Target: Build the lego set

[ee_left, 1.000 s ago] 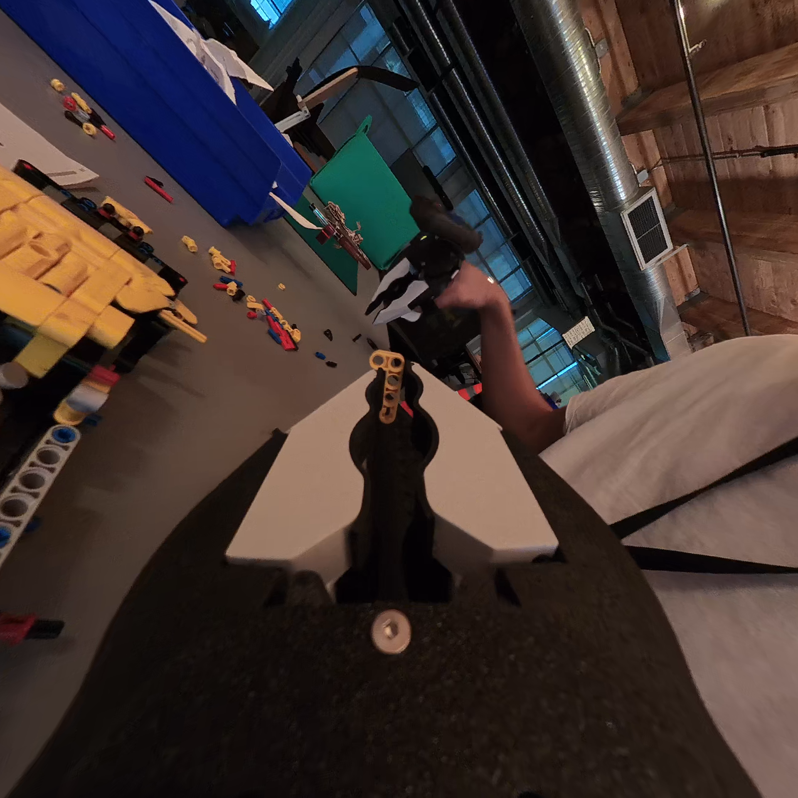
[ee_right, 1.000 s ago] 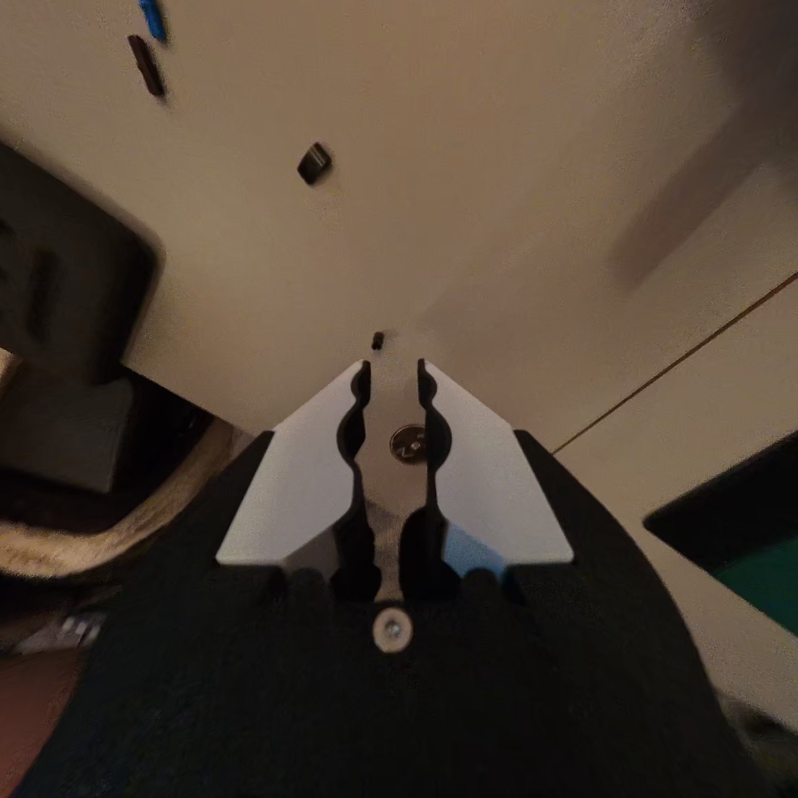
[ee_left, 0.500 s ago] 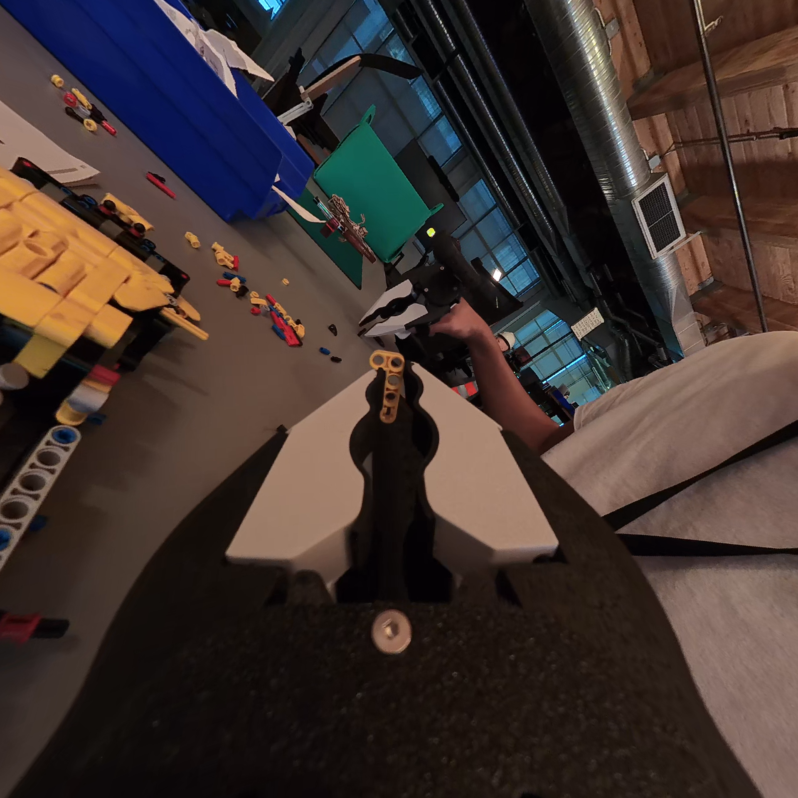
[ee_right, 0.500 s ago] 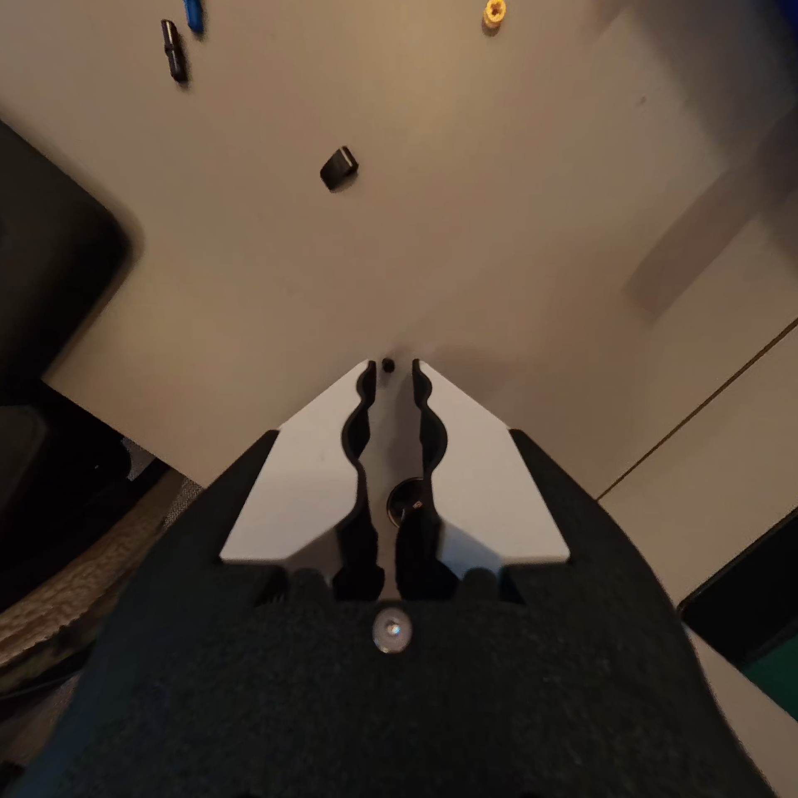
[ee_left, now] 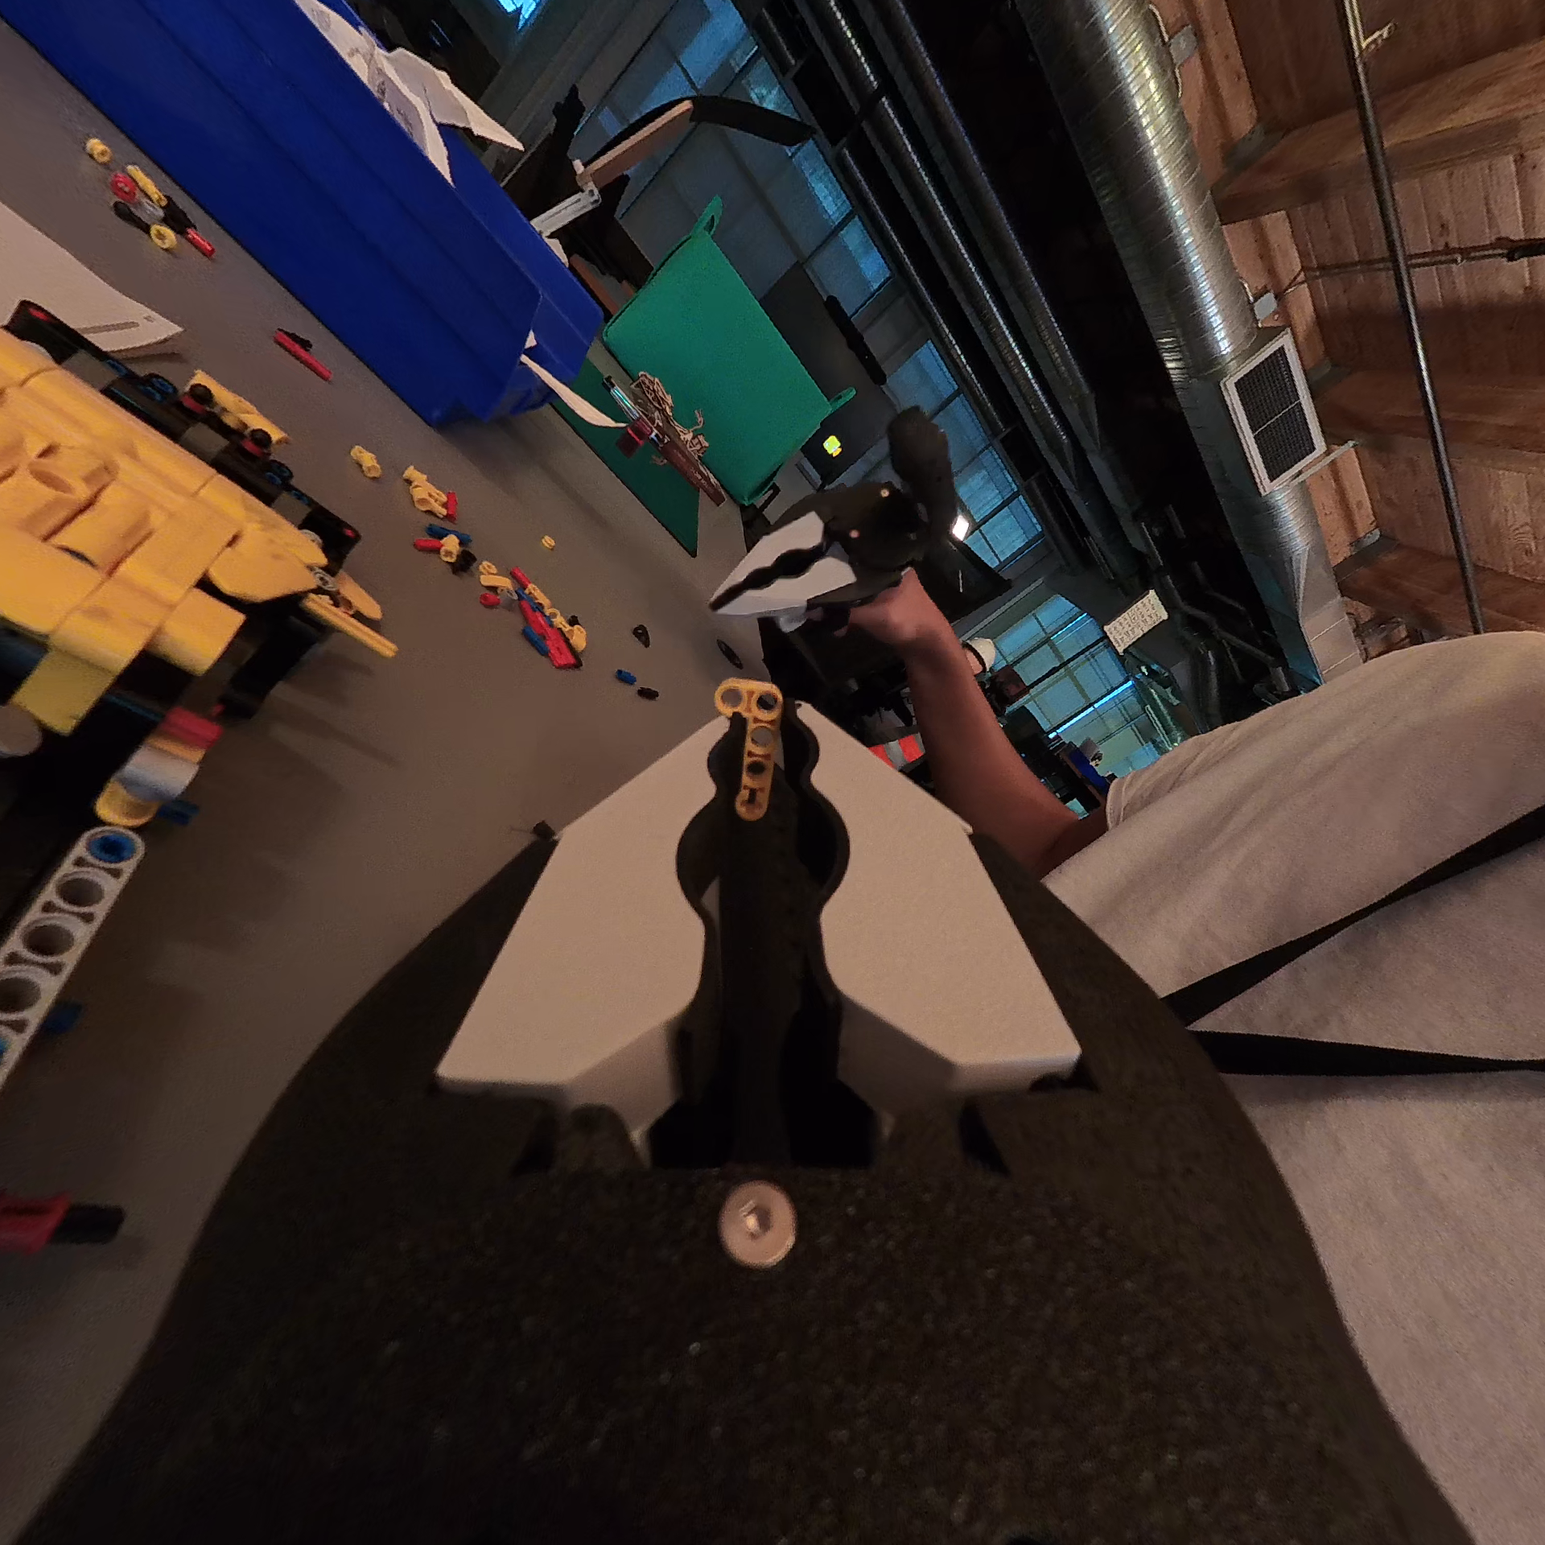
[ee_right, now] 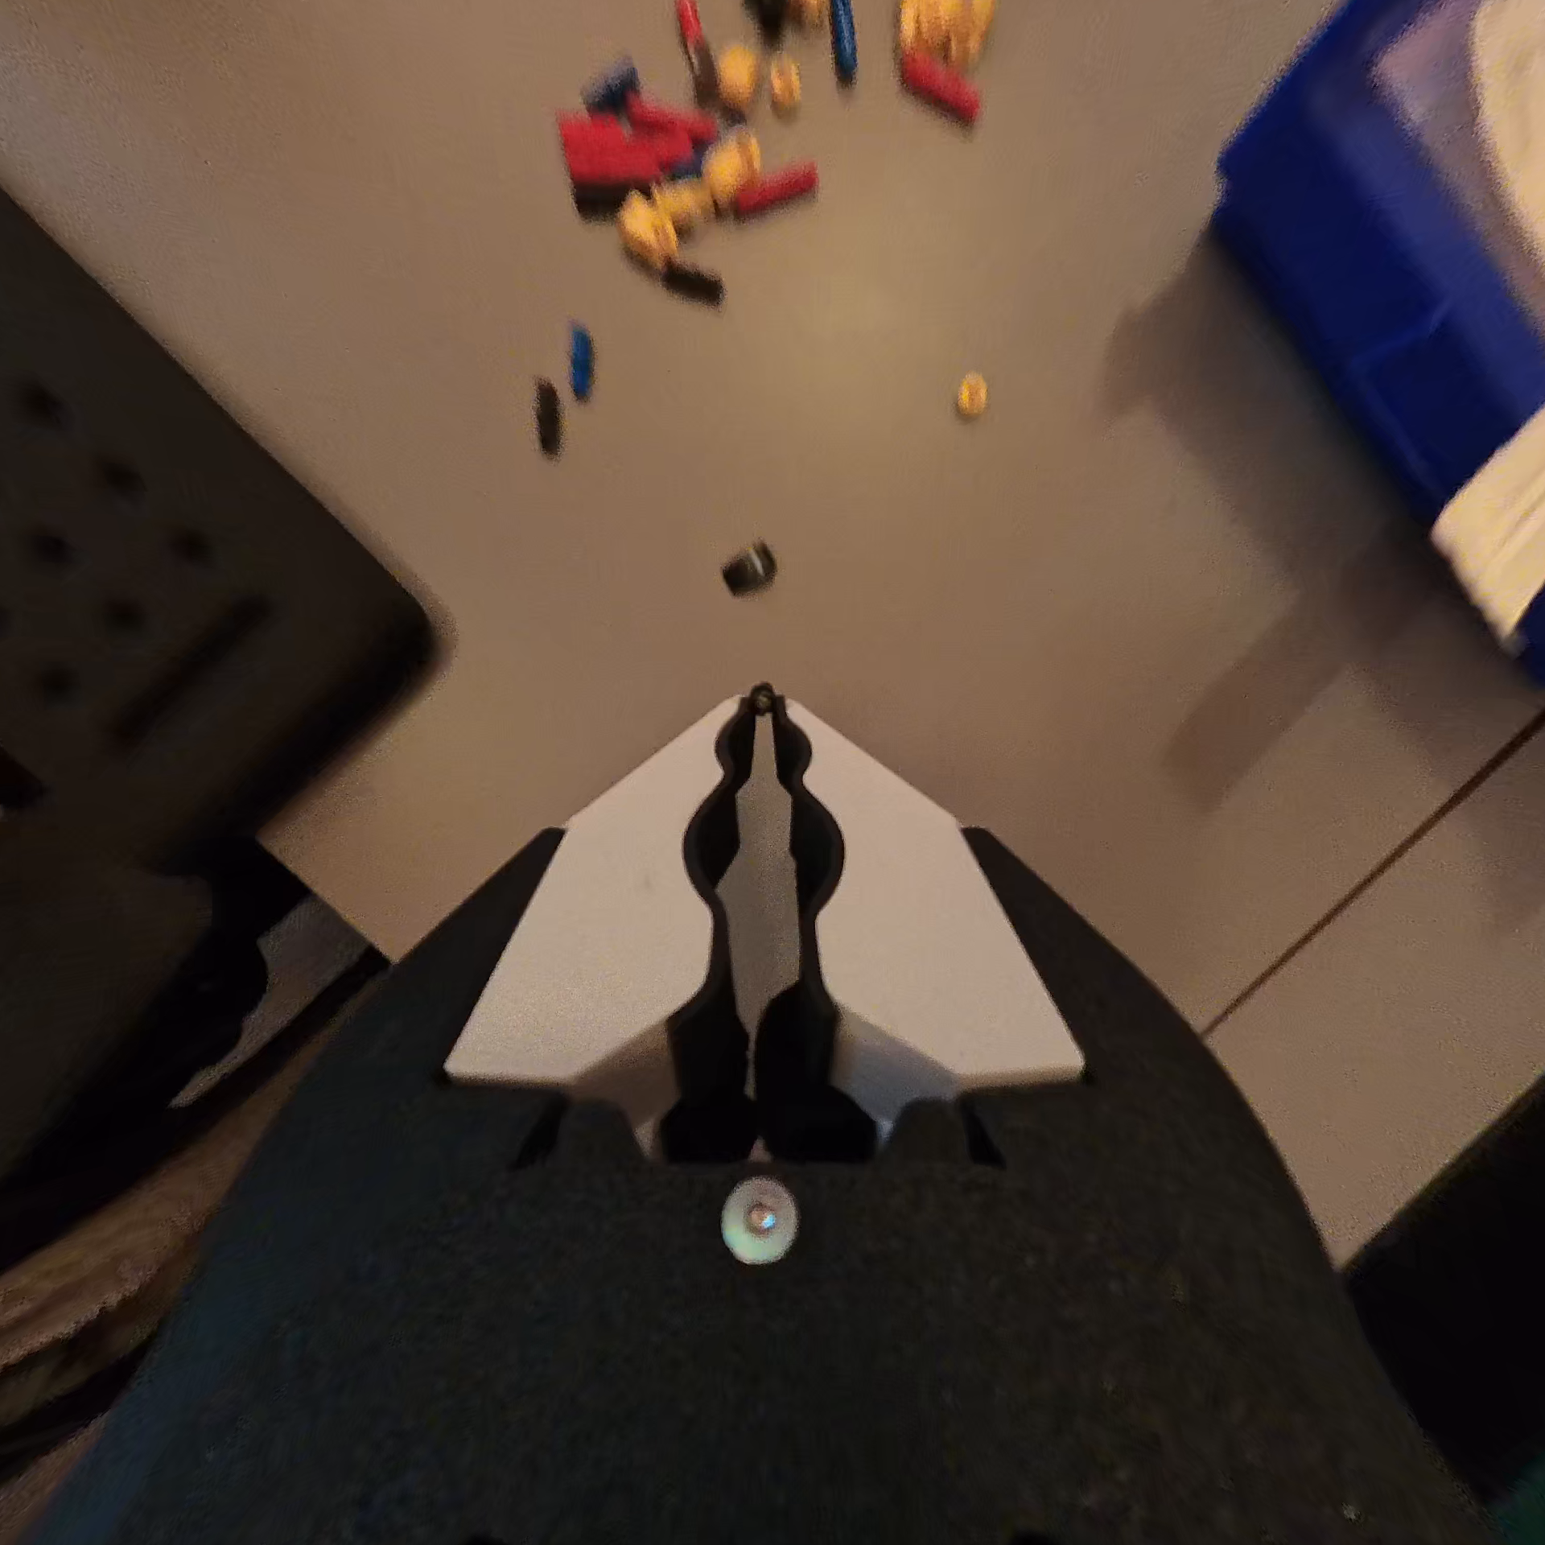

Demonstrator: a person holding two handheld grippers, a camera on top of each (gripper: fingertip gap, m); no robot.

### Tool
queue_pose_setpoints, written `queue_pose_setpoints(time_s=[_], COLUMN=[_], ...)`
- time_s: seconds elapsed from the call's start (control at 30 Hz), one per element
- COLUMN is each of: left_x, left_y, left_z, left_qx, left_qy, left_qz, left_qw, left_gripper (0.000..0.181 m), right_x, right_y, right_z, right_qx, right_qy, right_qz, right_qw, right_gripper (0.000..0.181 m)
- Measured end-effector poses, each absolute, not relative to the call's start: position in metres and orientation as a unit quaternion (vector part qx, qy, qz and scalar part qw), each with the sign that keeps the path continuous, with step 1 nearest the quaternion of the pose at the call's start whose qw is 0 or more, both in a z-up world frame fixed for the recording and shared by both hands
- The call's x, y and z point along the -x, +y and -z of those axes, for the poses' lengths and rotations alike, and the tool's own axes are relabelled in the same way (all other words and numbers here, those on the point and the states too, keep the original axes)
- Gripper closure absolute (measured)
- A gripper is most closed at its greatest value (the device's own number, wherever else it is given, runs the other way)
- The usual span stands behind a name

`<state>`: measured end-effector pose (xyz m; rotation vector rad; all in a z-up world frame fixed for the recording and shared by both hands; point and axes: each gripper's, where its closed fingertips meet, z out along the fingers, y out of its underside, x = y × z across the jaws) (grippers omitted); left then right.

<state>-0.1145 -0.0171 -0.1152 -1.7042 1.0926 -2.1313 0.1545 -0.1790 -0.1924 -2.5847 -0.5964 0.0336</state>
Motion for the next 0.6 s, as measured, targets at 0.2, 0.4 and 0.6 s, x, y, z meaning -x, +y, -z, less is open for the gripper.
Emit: queue_pose_setpoints(time_s=[0.2, 0.4, 0.6], left_x=[0.115, 0.115, 0.114], left_y=[-0.017, -0.013, -0.018], left_z=[0.113, 0.113, 0.116], left_qx=[0.572, 0.577, 0.578], left_qy=[0.363, 0.361, 0.372], left_qz=[0.729, 0.725, 0.719], left_qw=[0.097, 0.104, 0.104], left_gripper=[0.173, 0.173, 0.173], right_x=[-0.053, -0.017, -0.013], right_y=[-0.117, -0.119, -0.131], right_z=[0.14, 0.205, 0.224], right_qx=[0.863, 0.918, 0.922], right_qy=[-0.26, -0.333, -0.377], right_qz=[-0.107, -0.052, -0.017], right_qw=[0.42, 0.207, 0.091], right_gripper=[0.178, 0.178, 0.178])
